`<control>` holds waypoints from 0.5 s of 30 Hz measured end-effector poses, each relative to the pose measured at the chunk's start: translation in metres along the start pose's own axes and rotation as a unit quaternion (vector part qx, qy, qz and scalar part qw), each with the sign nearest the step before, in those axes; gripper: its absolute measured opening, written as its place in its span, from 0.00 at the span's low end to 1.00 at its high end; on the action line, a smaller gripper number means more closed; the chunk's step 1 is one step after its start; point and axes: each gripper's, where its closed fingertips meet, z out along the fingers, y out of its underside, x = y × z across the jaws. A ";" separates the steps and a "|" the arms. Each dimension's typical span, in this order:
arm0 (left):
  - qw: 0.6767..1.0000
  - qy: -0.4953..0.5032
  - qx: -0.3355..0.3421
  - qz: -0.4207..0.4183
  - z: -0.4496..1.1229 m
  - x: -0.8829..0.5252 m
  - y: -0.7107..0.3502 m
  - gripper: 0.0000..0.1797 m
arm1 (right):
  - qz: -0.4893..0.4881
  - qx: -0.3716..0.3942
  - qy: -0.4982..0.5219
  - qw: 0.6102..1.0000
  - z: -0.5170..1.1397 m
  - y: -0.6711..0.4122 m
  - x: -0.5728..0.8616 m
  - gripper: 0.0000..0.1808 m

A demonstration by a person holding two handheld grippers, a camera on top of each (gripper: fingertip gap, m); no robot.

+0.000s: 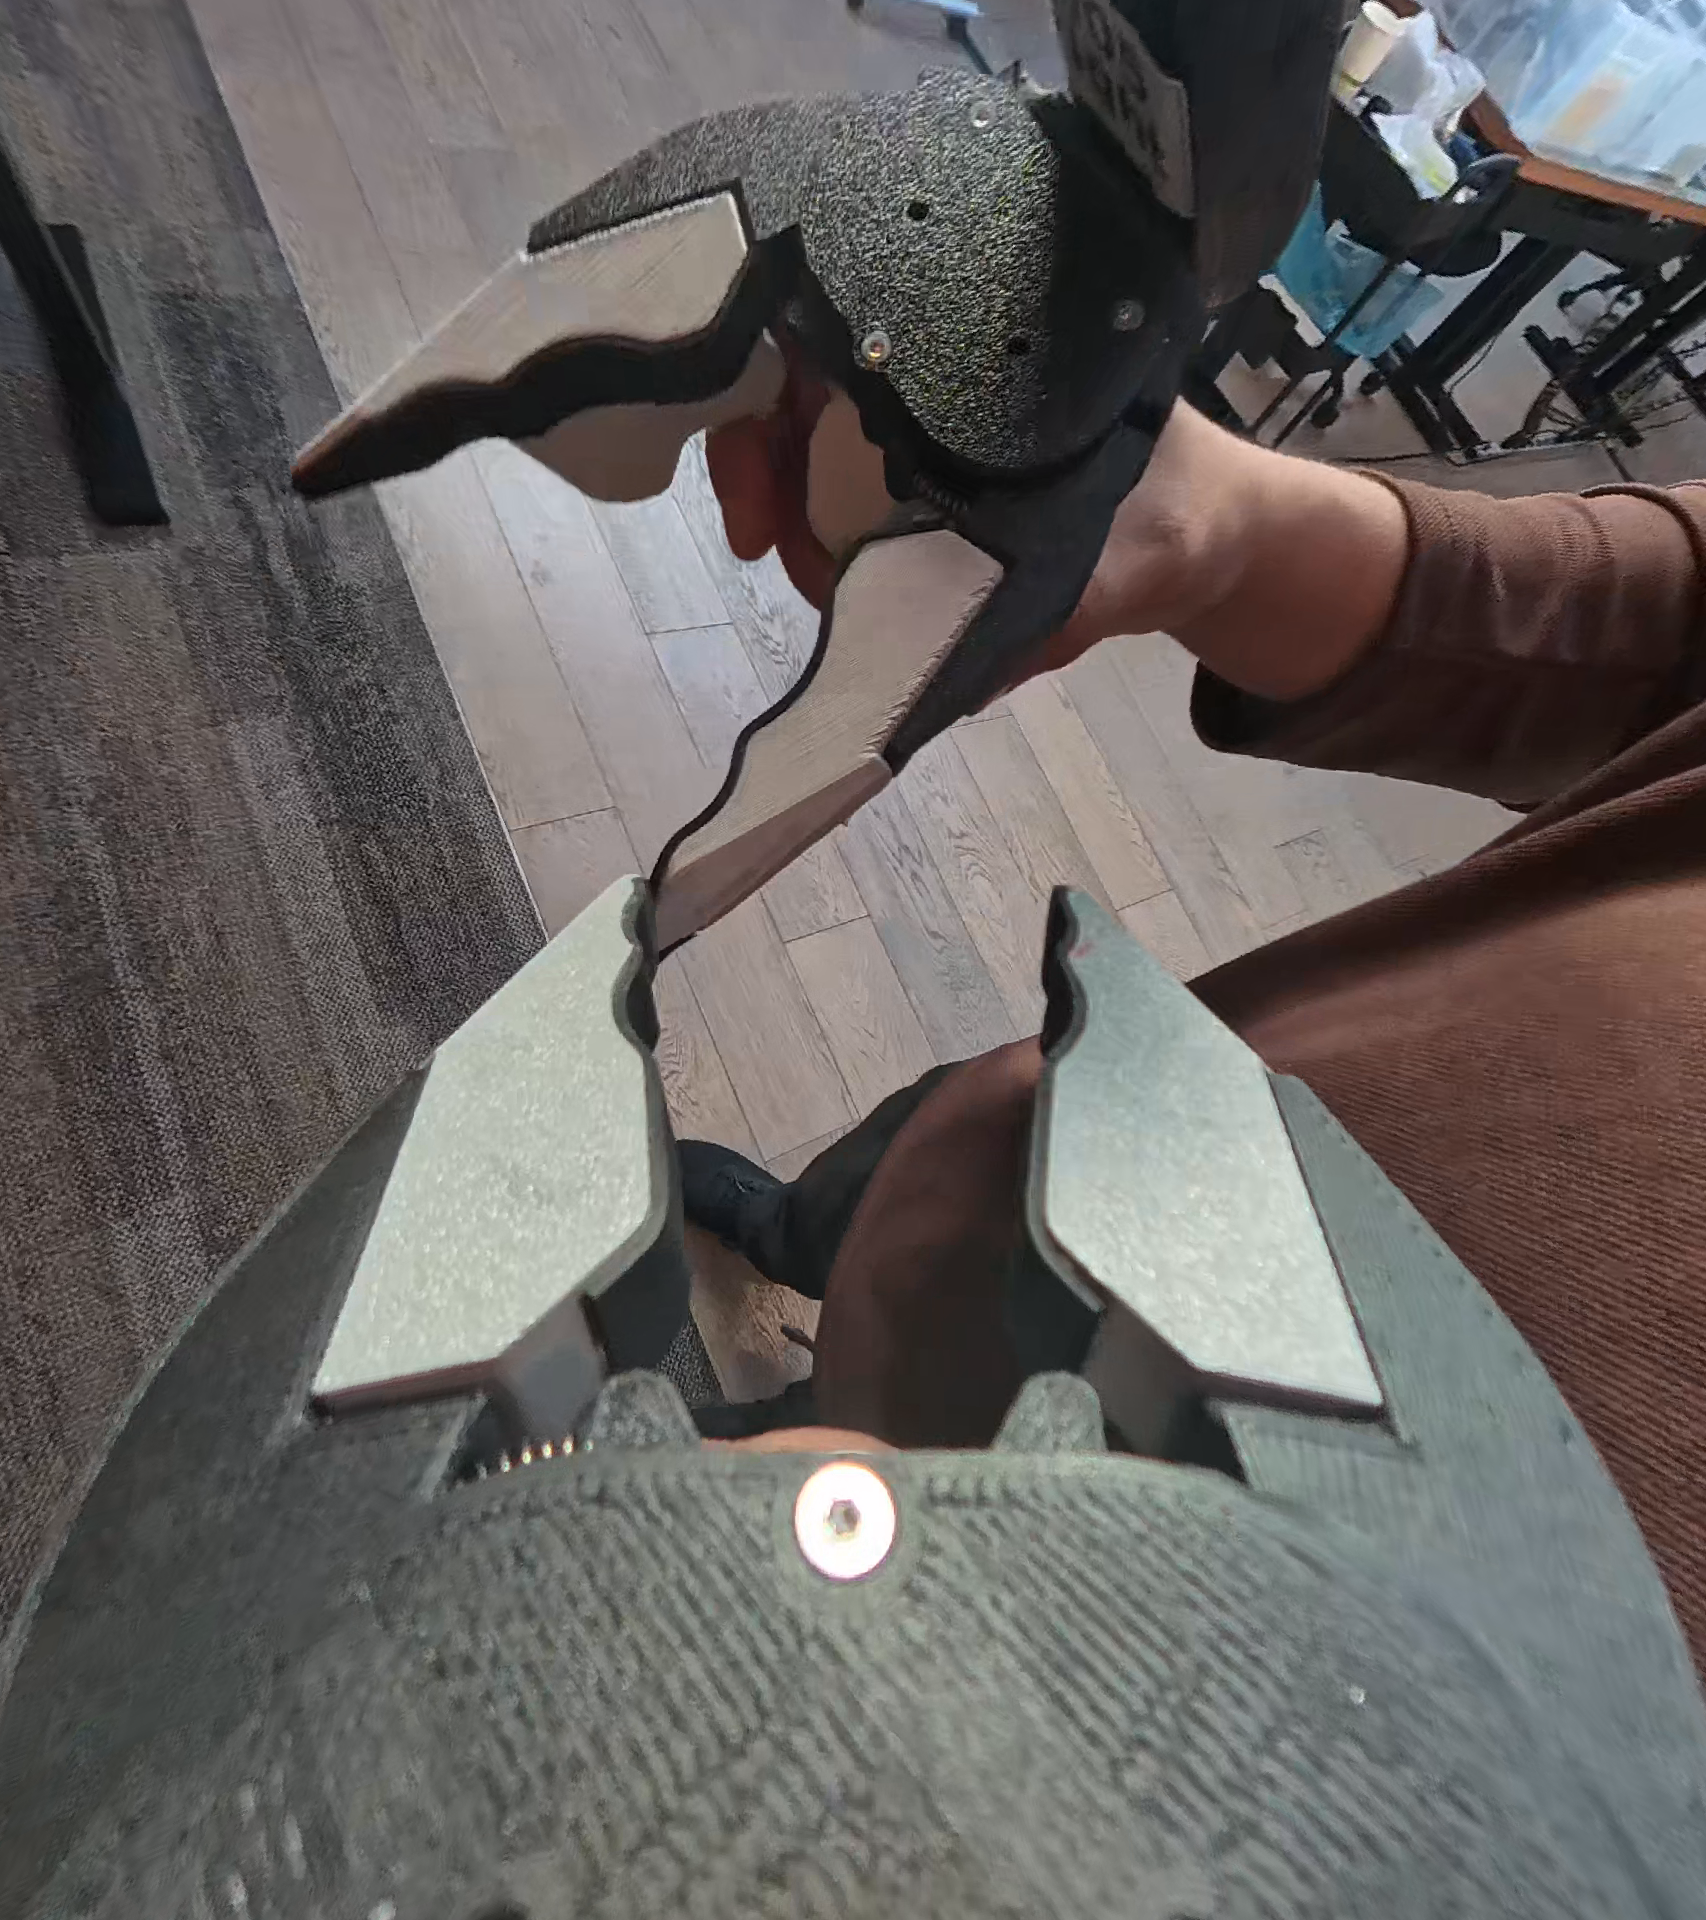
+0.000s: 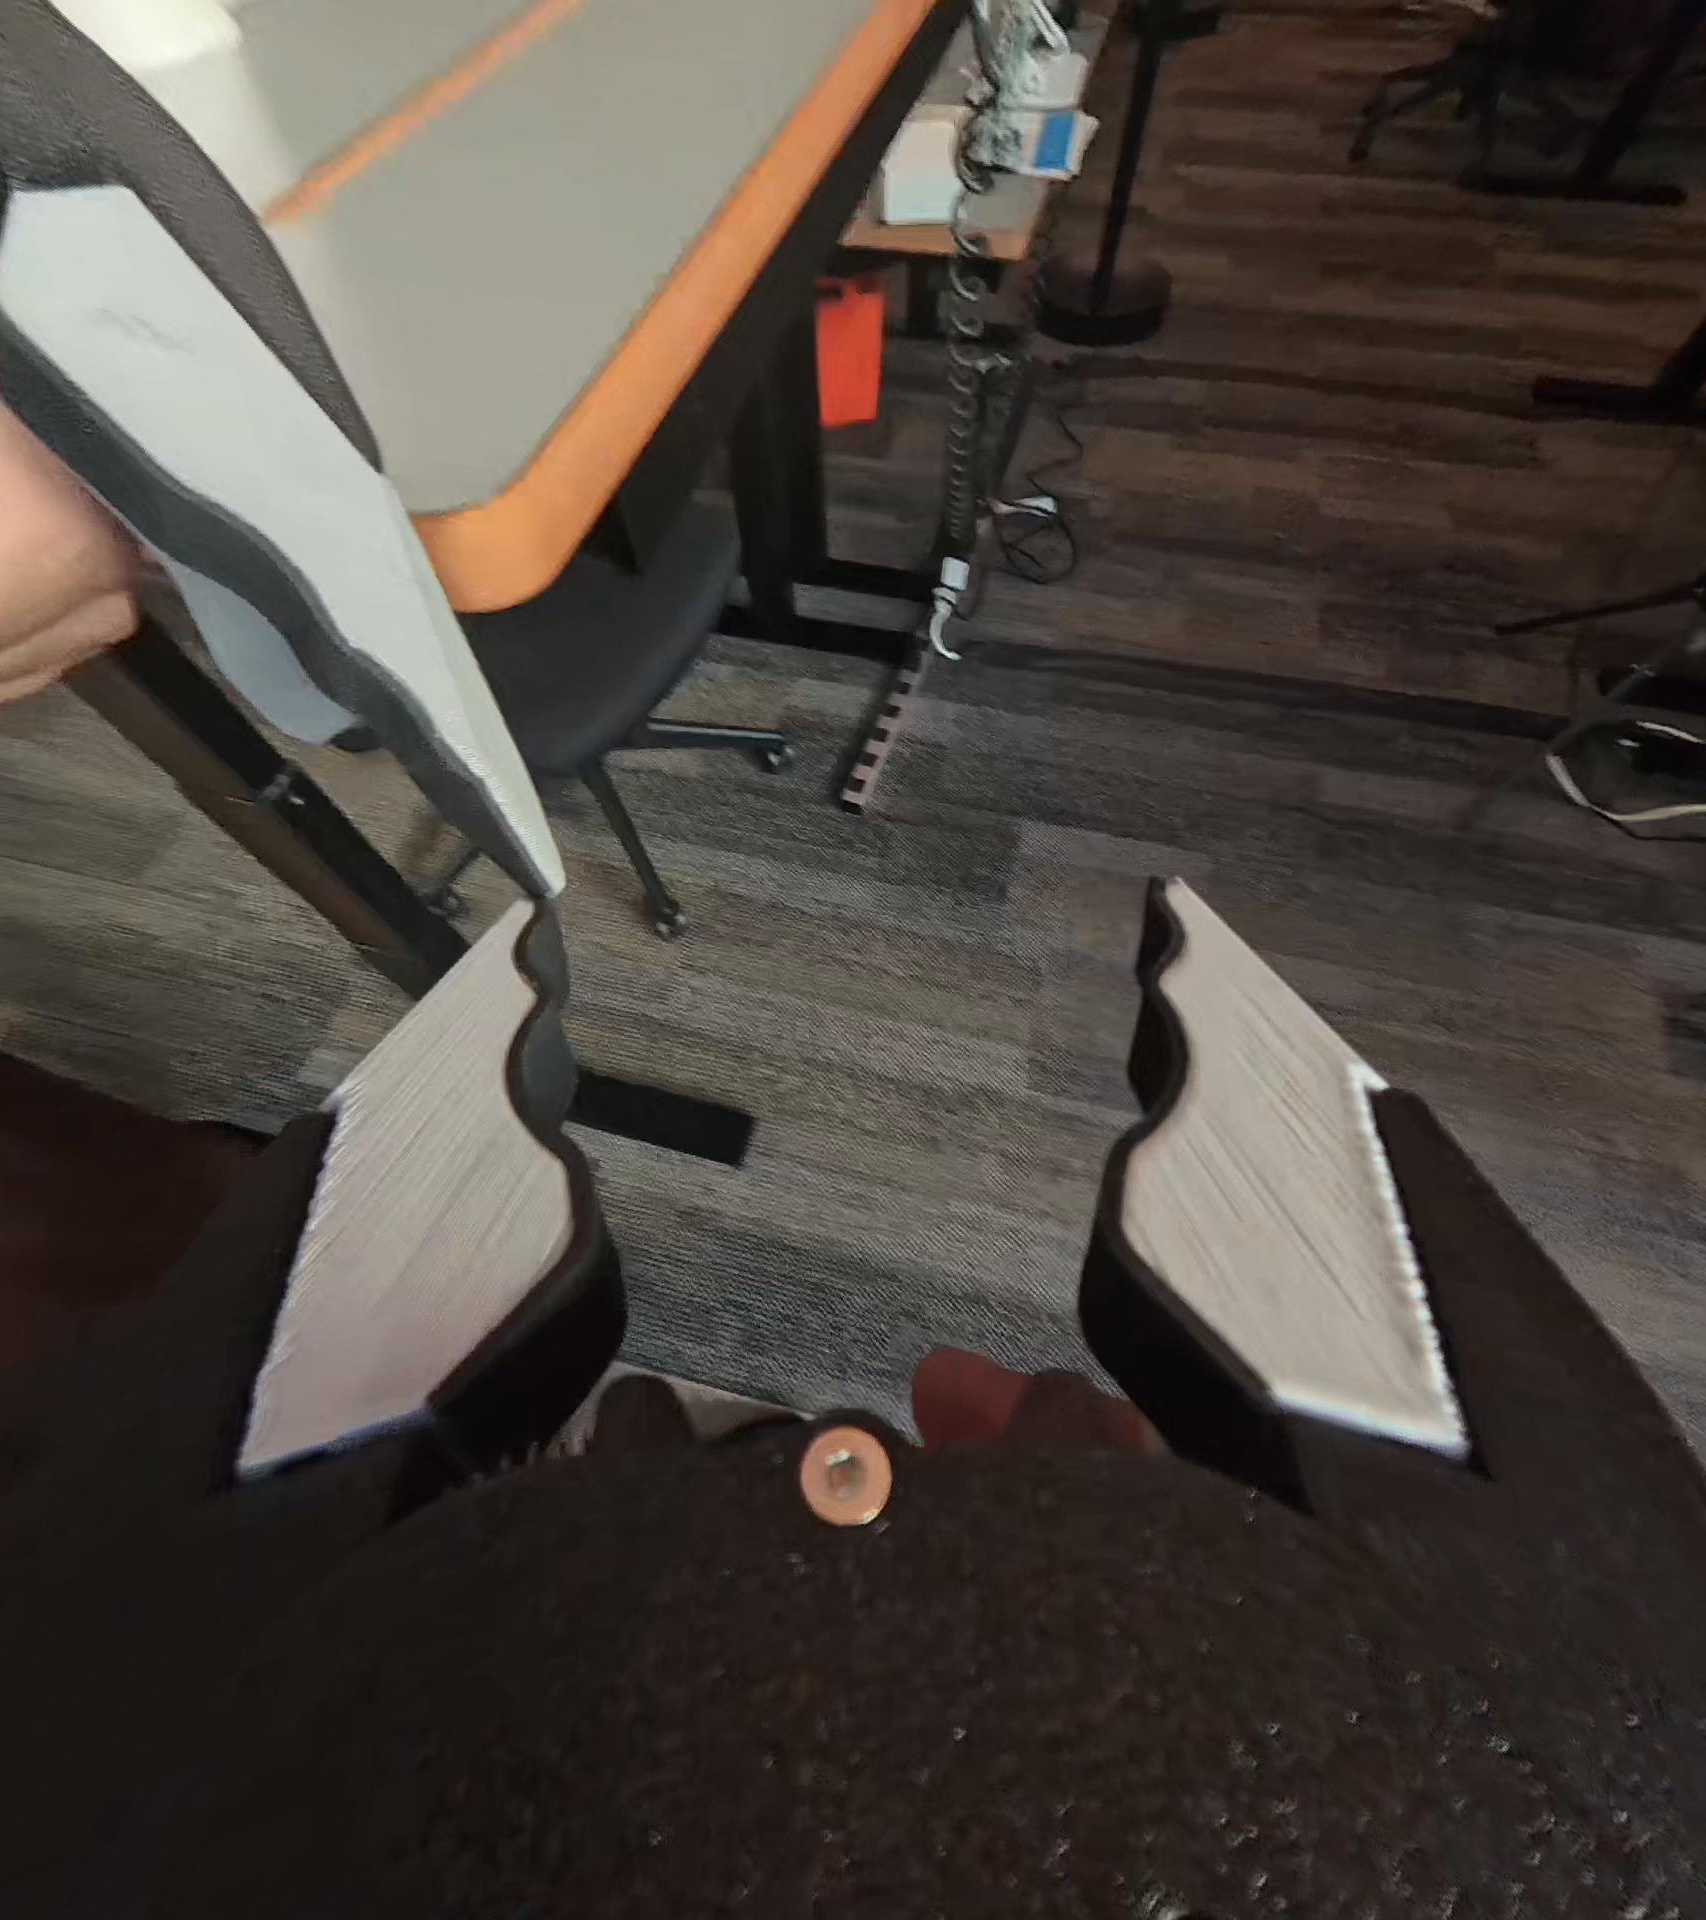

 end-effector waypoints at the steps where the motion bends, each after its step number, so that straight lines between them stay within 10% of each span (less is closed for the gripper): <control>1: 1.000 0.017 0.008 0.010 0.000 0.005 0.001 0.39 | -0.013 -0.018 0.033 0.999 -0.004 0.003 0.004 0.64; 15: 0.984 0.157 0.063 0.048 0.030 0.041 -0.030 0.49 | 0.060 -0.194 0.188 0.961 -0.066 0.095 -0.005 0.71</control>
